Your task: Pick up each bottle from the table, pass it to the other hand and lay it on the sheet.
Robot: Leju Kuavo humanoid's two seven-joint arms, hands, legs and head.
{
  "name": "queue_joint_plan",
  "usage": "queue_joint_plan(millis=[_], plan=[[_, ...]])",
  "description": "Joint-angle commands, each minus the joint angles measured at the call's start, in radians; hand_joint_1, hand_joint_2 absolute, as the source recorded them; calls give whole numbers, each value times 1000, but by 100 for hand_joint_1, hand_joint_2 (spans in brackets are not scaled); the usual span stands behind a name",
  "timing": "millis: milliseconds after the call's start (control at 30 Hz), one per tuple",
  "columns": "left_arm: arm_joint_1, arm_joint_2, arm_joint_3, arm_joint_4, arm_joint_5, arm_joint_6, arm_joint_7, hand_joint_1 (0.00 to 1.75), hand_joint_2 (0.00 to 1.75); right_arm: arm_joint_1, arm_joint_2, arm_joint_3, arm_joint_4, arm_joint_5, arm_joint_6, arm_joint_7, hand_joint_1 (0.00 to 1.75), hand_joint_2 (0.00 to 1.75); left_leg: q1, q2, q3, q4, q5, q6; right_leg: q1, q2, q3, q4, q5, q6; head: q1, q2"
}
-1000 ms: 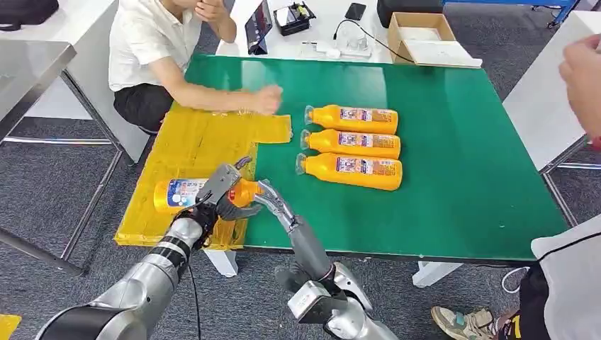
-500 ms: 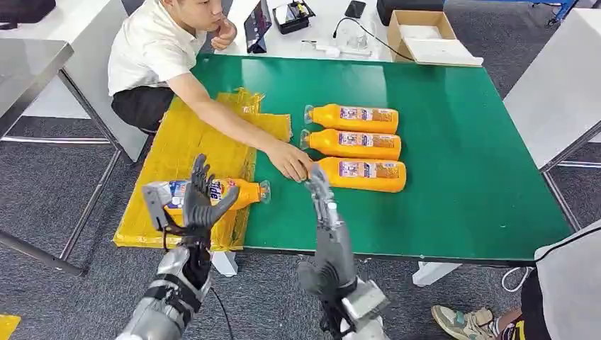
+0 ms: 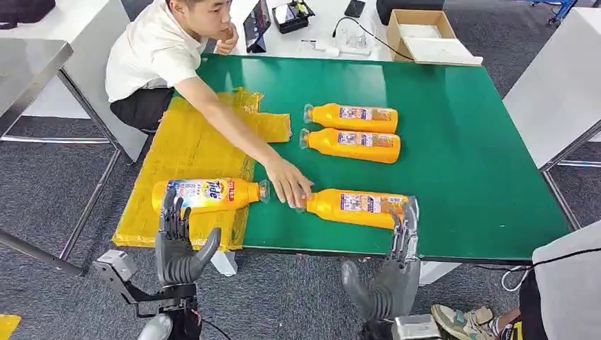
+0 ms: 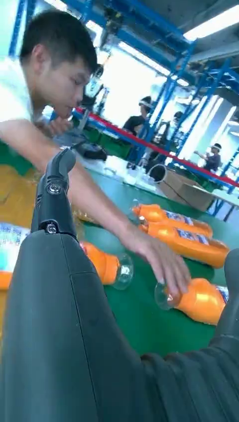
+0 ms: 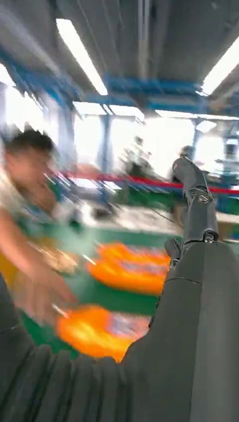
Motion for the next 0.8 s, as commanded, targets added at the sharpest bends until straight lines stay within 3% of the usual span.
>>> queue_joint_plan(millis=[33, 300, 333, 367, 400, 567, 700, 800], plan=[[-73, 68, -156, 132, -40, 138, 45, 0, 175, -97, -26, -296, 439, 557, -93, 134, 0, 175, 0, -2, 6, -4, 1, 0, 0, -2, 7, -4, 1, -1, 0, 0], [-84, 65, -164, 156, -42, 148, 34, 0, 175, -115, -36, -305, 463, 529, -93, 110, 0, 175, -1, 1, 5, -2, 1, 1, -1, 1, 6, -2, 1, -1, 0, 0], [-84, 65, -164, 156, -42, 148, 34, 0, 175, -115, -36, -305, 463, 529, -93, 110, 0, 175, -1, 2, 10, -3, -1, 0, -1, 2, 10, -2, -1, -3, 0, 0], [-84, 65, -164, 156, -42, 148, 34, 0, 175, -115, -36, -305, 463, 529, -93, 110, 0, 175, -2, 0, 5, -2, 1, 1, -1, -1, 6, -2, 0, -1, 0, 0], [-83, 72, -176, 151, -71, 171, 32, 0, 175, -120, -52, -292, 460, 634, -93, 186, 0, 175, -2, 0, 8, -3, 0, 0, -1, 0, 8, -2, -1, -2, 0, 0], [-131, 58, -206, 227, -83, 201, 20, 0, 175, -314, -112, -236, 697, 644, -79, 229, 0, 175, -2, 4, 8, -3, 1, 1, -1, 3, 7, -3, 1, -1, 0, 0], [-161, 51, -212, 238, -162, 283, -28, 0, 175, -448, -80, -179, 852, 585, -47, 218, 0, 175, -1, 4, 3, -1, 2, 2, -1, 3, 3, -1, 3, 0, 0, 0], [-134, 75, -231, 198, -224, 302, -63, 0, 175, -472, -45, -139, 881, 599, -62, 209, 0, 175, -1, 4, 3, -1, 3, 2, -1, 3, 3, -1, 3, 0, 0, 0]])
